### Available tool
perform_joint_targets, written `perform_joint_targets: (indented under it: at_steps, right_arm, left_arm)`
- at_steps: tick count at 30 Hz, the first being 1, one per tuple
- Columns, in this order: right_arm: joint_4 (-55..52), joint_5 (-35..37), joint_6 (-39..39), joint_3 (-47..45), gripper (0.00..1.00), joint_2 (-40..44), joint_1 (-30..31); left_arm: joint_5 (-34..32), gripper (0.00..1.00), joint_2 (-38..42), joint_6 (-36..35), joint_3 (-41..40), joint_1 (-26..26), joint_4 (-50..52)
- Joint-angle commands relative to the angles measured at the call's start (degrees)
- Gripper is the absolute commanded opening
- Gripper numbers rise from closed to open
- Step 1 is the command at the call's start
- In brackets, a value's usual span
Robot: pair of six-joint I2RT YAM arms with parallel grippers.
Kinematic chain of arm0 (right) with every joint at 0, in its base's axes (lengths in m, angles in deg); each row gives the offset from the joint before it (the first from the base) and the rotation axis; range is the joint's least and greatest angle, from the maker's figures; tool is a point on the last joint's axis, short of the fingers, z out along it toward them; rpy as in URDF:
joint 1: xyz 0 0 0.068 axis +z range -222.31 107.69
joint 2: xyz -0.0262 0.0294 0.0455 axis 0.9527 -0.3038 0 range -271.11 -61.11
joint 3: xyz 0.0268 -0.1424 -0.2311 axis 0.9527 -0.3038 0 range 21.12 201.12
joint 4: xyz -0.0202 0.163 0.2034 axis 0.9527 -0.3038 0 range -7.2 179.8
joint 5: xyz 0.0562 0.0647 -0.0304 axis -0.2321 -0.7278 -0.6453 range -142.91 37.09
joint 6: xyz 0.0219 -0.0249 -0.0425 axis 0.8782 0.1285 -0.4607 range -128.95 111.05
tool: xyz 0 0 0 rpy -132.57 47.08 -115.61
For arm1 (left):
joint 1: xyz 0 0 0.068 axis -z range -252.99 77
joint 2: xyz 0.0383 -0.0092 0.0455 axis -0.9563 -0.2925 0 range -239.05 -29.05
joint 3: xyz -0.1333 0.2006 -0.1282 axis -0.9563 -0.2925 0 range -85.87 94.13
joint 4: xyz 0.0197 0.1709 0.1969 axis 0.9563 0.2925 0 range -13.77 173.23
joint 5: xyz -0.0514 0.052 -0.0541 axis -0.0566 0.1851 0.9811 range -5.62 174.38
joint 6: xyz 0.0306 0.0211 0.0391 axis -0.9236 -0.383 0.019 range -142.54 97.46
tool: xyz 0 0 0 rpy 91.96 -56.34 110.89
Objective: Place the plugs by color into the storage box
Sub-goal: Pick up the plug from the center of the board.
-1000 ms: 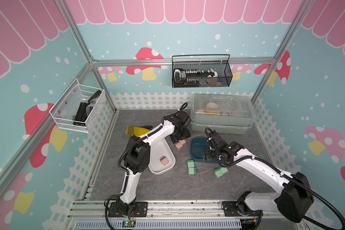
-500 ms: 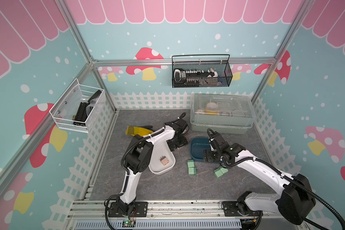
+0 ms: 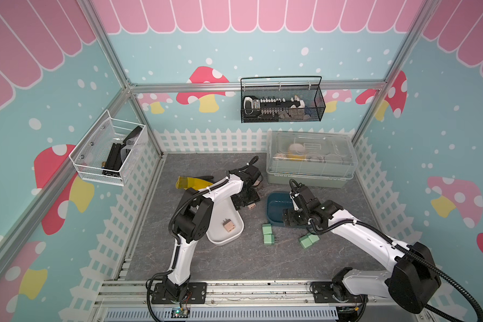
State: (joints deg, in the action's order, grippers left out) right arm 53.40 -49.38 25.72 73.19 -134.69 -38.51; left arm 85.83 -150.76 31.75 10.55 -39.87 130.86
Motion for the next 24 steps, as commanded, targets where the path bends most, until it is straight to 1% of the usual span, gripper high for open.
perform_joint_targets:
  at_steps: [1, 6, 10, 13, 18, 21, 24]
  right_arm:
    - [0.28, -0.36, -0.88, -0.53, 0.83, -0.42, -0.28]
    - [0.37, -0.55, -1.41, -0.65, 0.83, -0.49, -0.29]
    - [0.39, -0.58, -1.89, -0.57, 0.83, -0.50, -0.30]
    - [0.41, -0.89, -2.07, -0.48, 0.83, -0.89, -0.30]
    - [0.90, -1.58, -2.07, -0.22, 0.83, -1.81, -0.24]
    - [0.91, -1.47, -2.33, -0.37, 0.83, -1.68, -0.29]
    - [0.89, -1.34, -2.51, -0.92, 0.83, -0.93, -0.27]
  left_arm:
    - [-1.98, 0.78, -1.02, -2.01, -0.71, -1.00, 1.62]
    - [-3.52, 0.74, -1.16, -3.85, 0.31, -1.03, 2.91]
    - [-2.91, 0.77, -2.10, -4.95, 3.27, -0.42, 2.90]
    - [-0.04, 0.78, -3.98, -2.95, 5.60, -0.15, 2.95]
    - [-0.57, 0.77, -7.55, -2.38, 11.04, 1.57, 4.99]
    - [-1.34, 0.76, -7.98, -1.55, 10.30, 1.58, 5.33]
    - [-2.80, 0.75, -7.11, -2.16, 8.60, 1.19, 5.31]
